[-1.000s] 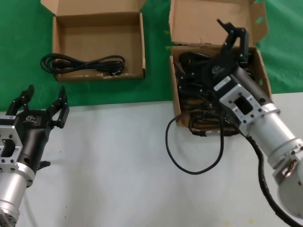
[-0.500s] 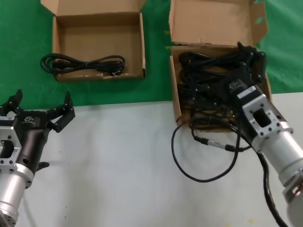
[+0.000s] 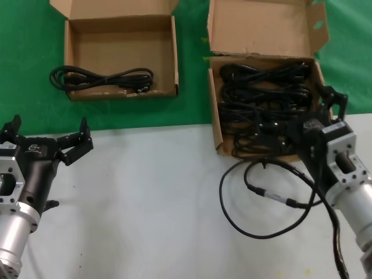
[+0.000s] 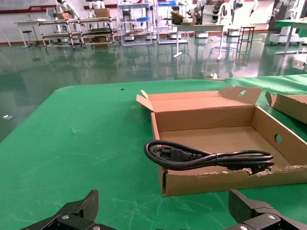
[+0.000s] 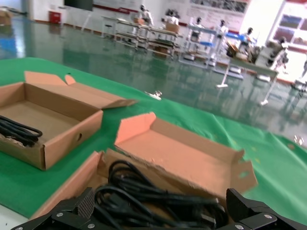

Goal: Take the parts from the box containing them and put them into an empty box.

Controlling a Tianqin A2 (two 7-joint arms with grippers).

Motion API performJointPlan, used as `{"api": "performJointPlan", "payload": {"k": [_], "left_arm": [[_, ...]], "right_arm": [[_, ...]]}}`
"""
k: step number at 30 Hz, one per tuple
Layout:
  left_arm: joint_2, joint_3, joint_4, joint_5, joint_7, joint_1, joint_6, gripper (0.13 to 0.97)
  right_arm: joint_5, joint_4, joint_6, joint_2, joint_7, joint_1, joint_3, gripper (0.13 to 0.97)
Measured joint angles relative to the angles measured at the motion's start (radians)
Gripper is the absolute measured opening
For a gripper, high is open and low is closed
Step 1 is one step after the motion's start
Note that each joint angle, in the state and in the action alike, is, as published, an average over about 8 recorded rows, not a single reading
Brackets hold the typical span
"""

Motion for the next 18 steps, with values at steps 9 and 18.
{"api": "performJointPlan", "payload": {"k": [9, 18], "left_arm": [[-0.001, -0.002, -0.001, -0.003, 0.003, 0.003, -0.003, 0.953], [-0.001, -0.003, -0.001, -0.005, 0.005, 0.006, -0.006, 0.966]], "right_arm": [[0.011, 0.009, 0.024, 0.011, 0.105, -0.057, 0.029, 0.966], [0.023, 0.018, 0.049, 0.021, 0.210, -0.114, 0.059, 0.966]]}}
